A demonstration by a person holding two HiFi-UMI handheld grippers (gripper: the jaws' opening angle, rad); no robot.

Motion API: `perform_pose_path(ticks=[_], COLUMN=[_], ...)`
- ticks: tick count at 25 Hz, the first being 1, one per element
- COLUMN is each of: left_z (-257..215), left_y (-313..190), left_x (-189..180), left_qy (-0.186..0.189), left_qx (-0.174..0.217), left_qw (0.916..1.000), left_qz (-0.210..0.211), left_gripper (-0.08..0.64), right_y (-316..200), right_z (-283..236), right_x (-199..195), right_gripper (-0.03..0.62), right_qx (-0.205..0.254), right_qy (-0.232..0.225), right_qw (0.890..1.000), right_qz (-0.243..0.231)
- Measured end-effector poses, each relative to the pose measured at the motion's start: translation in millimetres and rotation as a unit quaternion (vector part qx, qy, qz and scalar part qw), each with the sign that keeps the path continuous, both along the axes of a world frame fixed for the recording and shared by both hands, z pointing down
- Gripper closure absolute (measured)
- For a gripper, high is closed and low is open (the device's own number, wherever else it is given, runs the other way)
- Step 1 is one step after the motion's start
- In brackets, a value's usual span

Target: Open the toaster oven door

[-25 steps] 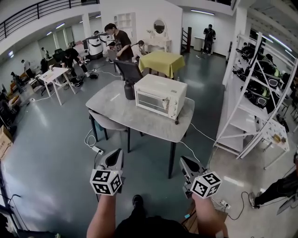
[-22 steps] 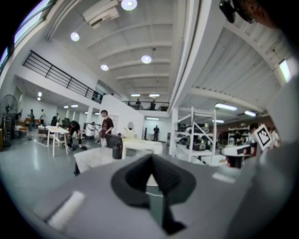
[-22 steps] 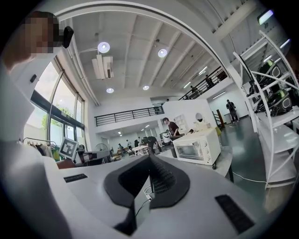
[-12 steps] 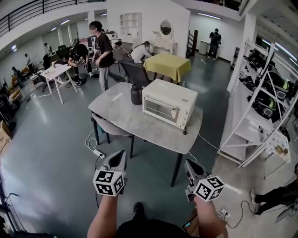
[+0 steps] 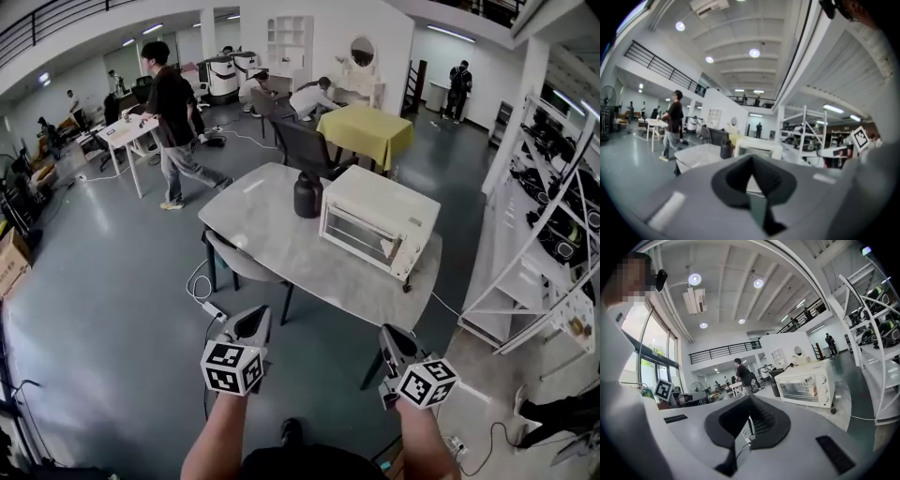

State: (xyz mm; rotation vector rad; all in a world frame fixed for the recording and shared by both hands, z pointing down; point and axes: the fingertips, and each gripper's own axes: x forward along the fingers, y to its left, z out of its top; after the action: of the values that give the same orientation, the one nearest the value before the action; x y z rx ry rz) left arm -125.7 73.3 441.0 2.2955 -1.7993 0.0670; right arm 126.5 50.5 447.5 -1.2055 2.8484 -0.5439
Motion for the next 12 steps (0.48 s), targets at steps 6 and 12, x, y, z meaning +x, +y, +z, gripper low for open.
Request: perform_pose_path(ticks=[6, 12], left_z=[-8, -10], left_y=[-23, -33], left_x=[-57, -80], left_qy=[0.014, 0.011], left_qx=[0.007, 0.007], left_qw=[0.9996, 0.9999], left_qz=[-0.025, -0.011], left_gripper=[0.551, 0.551], right_y=[-27, -37], right_z=[-8, -17], right_x=[-20, -34], right_gripper=[0.598, 0.598], right_qx=[0.006, 0.016], right_qy=[0.011, 0.010], right_qw=[1.000, 0.999], right_qz=[0.016, 0.039])
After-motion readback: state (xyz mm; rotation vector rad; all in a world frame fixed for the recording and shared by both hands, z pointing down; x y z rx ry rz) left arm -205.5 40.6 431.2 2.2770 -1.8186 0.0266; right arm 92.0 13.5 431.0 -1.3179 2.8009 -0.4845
